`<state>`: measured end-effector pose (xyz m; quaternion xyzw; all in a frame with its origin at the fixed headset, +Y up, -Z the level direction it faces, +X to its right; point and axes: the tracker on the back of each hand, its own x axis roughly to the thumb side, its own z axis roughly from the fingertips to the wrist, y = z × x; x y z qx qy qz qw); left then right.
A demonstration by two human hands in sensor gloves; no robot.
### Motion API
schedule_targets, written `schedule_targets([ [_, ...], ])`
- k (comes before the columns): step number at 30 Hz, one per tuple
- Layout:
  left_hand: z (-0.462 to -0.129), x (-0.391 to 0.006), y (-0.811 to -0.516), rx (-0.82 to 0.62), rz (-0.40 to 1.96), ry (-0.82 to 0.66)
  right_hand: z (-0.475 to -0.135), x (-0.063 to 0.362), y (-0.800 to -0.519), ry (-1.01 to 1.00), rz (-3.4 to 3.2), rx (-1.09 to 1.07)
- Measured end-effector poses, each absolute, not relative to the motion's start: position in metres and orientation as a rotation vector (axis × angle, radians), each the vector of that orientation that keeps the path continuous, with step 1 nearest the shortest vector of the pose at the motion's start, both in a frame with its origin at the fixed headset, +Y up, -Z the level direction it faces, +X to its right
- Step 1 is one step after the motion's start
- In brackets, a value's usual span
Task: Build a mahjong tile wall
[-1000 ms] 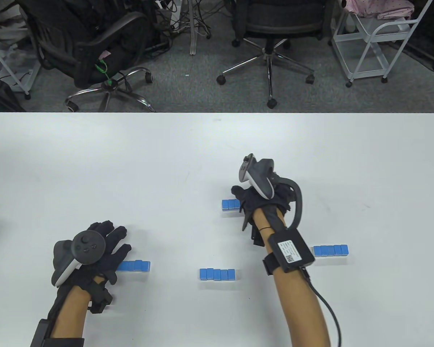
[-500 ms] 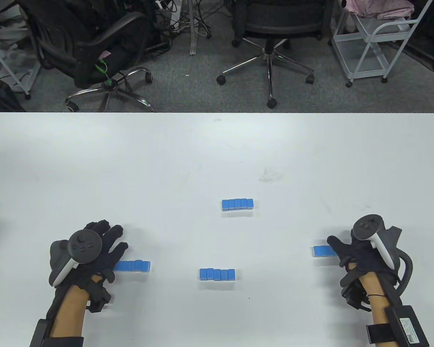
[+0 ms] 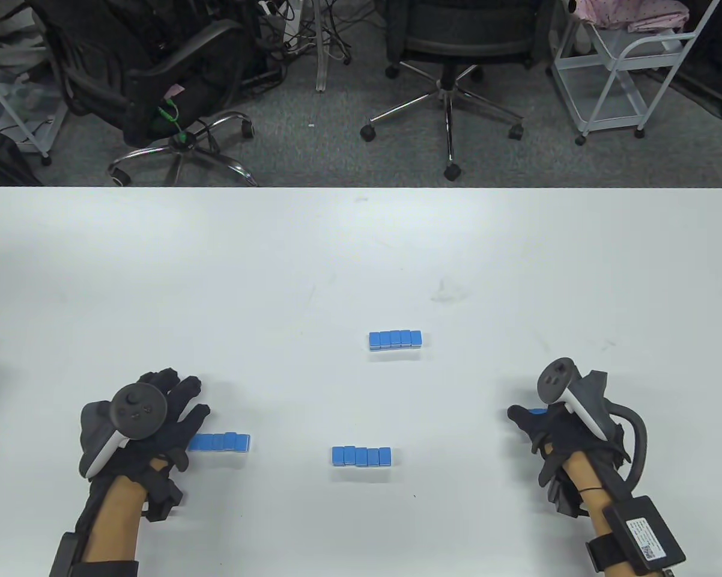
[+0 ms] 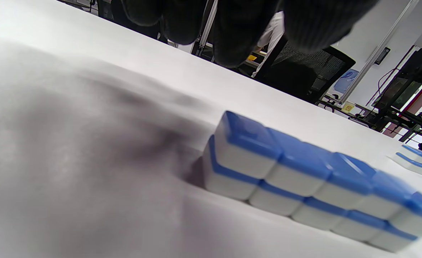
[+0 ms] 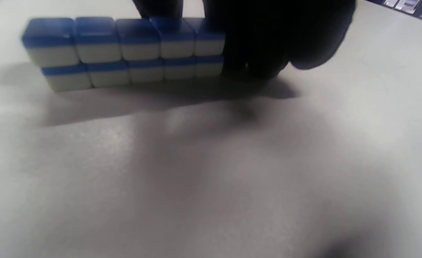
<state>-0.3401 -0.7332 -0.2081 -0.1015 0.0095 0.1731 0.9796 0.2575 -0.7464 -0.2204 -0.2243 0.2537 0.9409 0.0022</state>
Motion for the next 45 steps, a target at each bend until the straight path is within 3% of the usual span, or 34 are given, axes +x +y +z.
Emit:
schedule_targets([
  [15, -0.21, -0.34, -0.734, -0.205, 0.35, 0.014, -0.231, 0.226, -0.756, 0.813, 3.161, -0.734],
  [21, -0.21, -0.34, -0.734, -0.206, 0.353, 0.013, -0.228, 0.186, -0.759, 0.646, 3.306, -0.383],
  [28, -0.21, -0.339, -0.733, -0.196, 0.361, 0.004, -0.238, 0.13, -0.761, 0.397, 3.438, 0.261],
  [31, -0.209, -0.338, -0.733, -0.198, 0.368, 0.003, -0.254, 0.116, -0.76, 0.386, 3.419, 0.591],
  [37, -0.211, -0.337, -0.733, -0.193, 0.376, -0.003, -0.279, 0.109, -0.762, 0.413, 3.395, 0.795],
  [45, -0.214, -0.335, -0.734, -0.204, 0.371, -0.007, -0.295, 0.117, -0.762, 0.295, 3.312, 1.116],
])
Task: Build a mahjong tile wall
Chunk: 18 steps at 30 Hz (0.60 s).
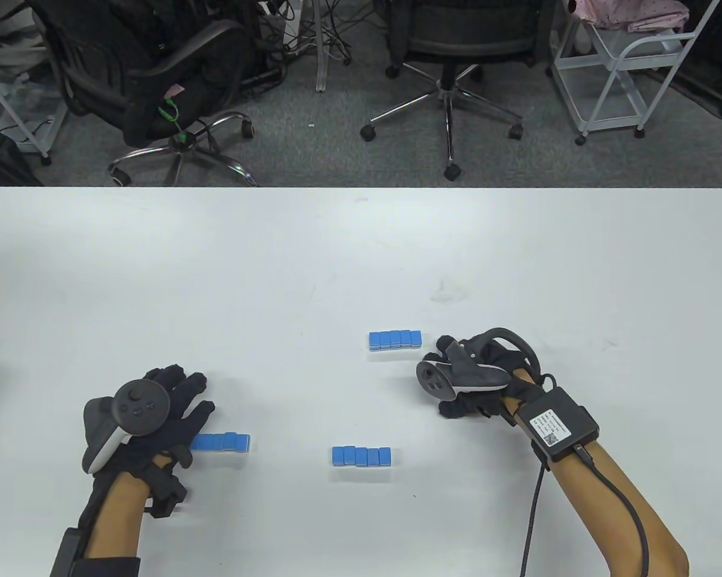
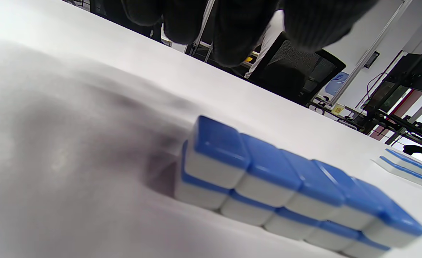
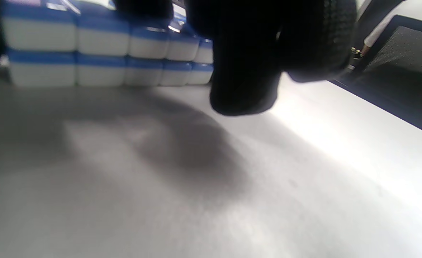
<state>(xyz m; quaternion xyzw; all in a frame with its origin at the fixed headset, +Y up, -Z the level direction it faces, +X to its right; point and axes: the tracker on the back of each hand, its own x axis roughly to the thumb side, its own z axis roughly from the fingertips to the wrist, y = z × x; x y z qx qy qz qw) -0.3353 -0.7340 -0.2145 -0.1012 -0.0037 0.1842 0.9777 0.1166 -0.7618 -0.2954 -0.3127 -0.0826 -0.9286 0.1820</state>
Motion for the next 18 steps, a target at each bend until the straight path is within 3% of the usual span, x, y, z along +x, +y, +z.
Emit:
schedule_targets([
  [18, -0.216, -0.331, -0.734, -0.203, 0.373, -0.03, -0.311, 0.111, -0.758, -0.3, -2.618, -0.88],
])
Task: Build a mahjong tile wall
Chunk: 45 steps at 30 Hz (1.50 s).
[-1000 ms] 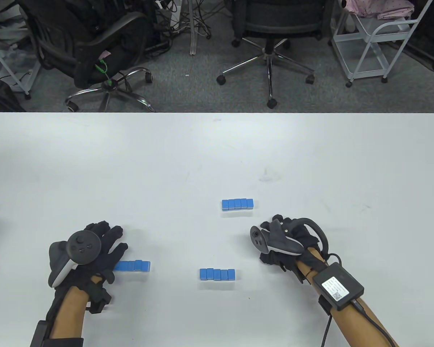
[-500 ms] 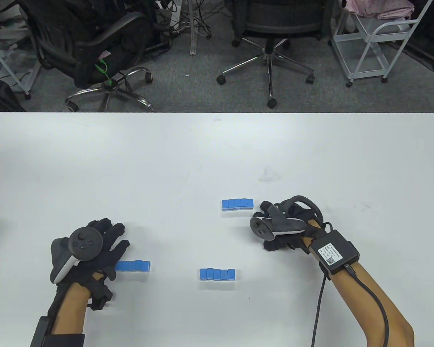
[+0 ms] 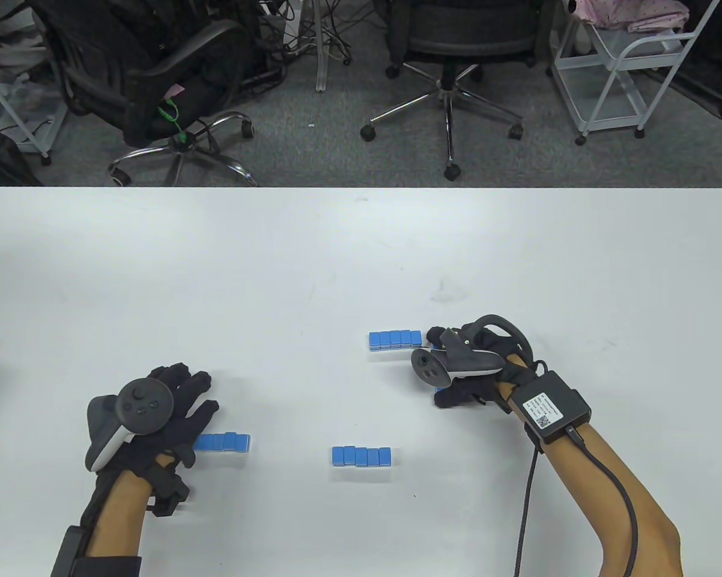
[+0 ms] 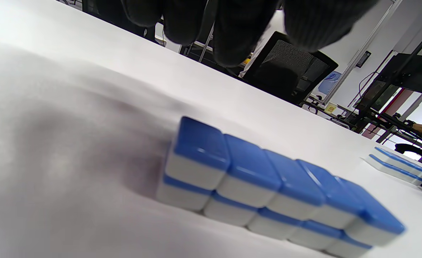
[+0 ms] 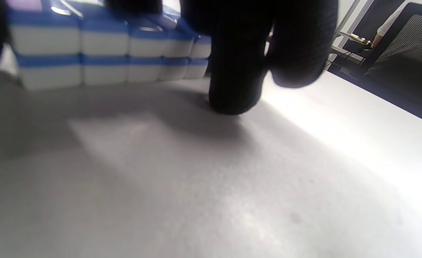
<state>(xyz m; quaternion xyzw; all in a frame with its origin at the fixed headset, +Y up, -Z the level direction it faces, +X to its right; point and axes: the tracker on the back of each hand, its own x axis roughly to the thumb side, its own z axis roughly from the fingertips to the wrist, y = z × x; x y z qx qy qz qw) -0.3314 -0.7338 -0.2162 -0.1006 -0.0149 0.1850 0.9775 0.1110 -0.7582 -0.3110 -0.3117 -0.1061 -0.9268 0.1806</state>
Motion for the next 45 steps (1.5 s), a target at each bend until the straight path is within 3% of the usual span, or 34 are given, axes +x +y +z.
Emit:
schedule_targets([
  [13, -0.215, -0.331, -0.728, -0.175, 0.398, -0.05, -0.302, 0.116, -0.75, -0.343, -2.592, -0.86],
  [23, -0.211, -0.328, -0.722, -0.146, 0.415, -0.076, -0.262, 0.133, -0.704, -0.193, -2.743, -0.915],
  [28, -0.209, -0.326, -0.717, -0.13, 0.395, -0.069, -0.23, 0.16, -0.686, -0.081, -2.976, -0.825],
  [35, -0.203, -0.335, -0.689, -0.009, 0.393, 0.042, -0.196, 0.203, -0.696, -0.231, -3.292, -0.562],
  [39, -0.198, -0.335, -0.692, -0.196, 0.341, 0.173, -0.193, 0.217, -0.708, -0.175, -3.366, -0.534],
  [41, -0.195, -0.334, -0.7, -0.314, 0.275, 0.24, -0.195, 0.219, -0.711, -0.275, -3.371, -0.52],
  [45, -0.187, -0.329, -0.733, -0.521, 0.312, 0.351, -0.194, 0.221, -0.715, -0.252, -3.318, -0.504],
])
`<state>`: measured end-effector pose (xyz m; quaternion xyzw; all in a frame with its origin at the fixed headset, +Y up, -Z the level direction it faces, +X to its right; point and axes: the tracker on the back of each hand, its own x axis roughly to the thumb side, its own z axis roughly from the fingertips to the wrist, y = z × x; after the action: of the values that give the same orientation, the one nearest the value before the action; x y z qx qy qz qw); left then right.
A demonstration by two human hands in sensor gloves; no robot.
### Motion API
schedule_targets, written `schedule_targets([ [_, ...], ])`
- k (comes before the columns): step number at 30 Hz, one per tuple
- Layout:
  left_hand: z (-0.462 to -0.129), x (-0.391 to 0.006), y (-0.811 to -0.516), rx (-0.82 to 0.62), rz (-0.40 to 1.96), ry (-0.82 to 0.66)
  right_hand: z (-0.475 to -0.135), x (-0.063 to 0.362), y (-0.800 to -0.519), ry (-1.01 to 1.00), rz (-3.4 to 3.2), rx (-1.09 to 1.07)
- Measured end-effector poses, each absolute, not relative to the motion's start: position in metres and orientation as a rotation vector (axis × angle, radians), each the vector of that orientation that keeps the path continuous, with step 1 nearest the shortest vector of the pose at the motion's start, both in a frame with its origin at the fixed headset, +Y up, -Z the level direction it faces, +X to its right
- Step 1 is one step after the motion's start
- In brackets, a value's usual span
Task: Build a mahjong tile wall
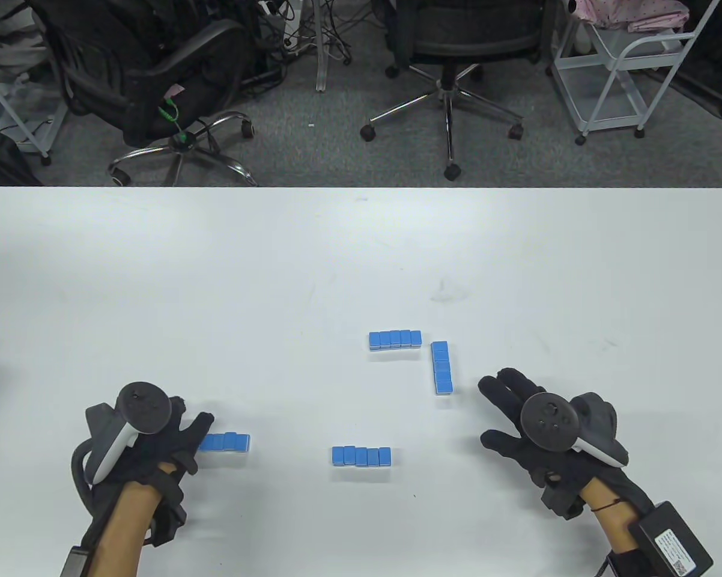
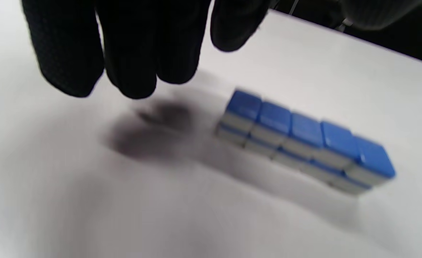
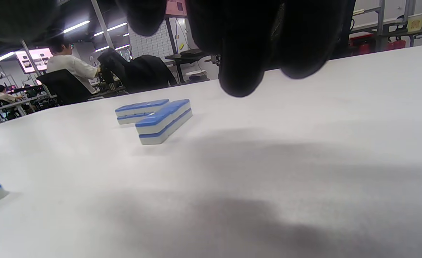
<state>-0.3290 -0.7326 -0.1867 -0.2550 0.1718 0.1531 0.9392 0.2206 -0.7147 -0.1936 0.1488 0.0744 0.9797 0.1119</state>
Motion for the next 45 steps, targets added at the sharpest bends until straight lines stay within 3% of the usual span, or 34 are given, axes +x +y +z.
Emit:
schedule_targets([
  [9, -0.185, -0.295, -0.742, -0.592, 0.391, 0.426, -0.189, 0.219, -0.713, 0.162, 2.943, 0.466],
  [34, -0.203, -0.241, -0.757, -0.584, 0.031, 0.539, -0.186, 0.217, -0.716, 0.22, 2.945, 0.47],
  [40, -0.205, -0.24, -0.757, -0.562, 0.006, 0.504, -0.186, 0.218, -0.716, 0.223, 2.94, 0.466],
  [45, -0.217, -0.233, -0.758, -0.512, -0.046, 0.352, -0.186, 0.217, -0.716, 0.218, 2.939, 0.476],
])
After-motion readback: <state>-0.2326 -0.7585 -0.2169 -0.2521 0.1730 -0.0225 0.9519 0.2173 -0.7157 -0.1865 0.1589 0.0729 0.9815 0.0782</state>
